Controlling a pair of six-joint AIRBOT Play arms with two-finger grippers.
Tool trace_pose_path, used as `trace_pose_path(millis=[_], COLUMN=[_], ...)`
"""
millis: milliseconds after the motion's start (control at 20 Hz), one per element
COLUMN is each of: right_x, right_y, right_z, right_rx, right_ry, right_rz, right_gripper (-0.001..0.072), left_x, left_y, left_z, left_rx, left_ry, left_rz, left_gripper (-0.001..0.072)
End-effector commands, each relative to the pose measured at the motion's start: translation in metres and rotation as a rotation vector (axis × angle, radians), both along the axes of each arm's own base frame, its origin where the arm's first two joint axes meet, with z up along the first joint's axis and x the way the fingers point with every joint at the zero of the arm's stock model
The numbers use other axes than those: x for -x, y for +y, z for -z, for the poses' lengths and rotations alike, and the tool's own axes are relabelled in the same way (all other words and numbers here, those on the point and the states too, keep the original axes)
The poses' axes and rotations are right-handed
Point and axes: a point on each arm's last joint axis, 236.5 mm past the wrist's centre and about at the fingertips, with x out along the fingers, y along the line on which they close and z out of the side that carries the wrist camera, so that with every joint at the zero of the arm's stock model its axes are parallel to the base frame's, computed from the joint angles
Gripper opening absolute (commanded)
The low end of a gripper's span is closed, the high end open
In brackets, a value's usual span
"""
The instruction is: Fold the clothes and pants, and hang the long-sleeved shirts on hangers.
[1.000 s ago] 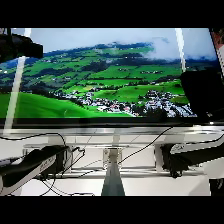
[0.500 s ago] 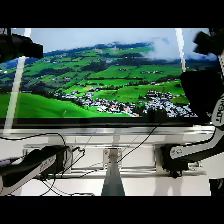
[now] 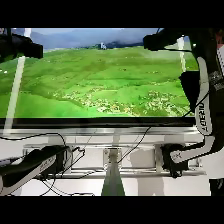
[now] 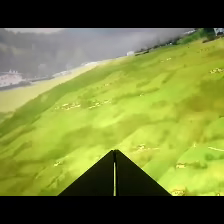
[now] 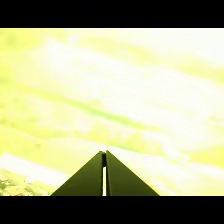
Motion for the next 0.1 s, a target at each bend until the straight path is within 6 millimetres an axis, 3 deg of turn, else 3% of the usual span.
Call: trace_pose_path(millis=[0,50], right_x=[0.0044,0.0044], right_y=[0.0170,0.0172], right_z=[-0.0009,-0.0010], right_rx=[0.017,0.016], right_ry=[-0.012,-0.012], right_rz=[-0.045,-0.045], right_gripper=[0.0022,0.0022], left_x=[0.0001,0.0001], left_y=[0.0005,0.0005], left_z=[-0.0002,-0.0002], left_rx=[0.000,0.000], left_ry=[0.000,0.000], left_rz=[-0.001,-0.001], left_gripper=[0.0009,0.0009])
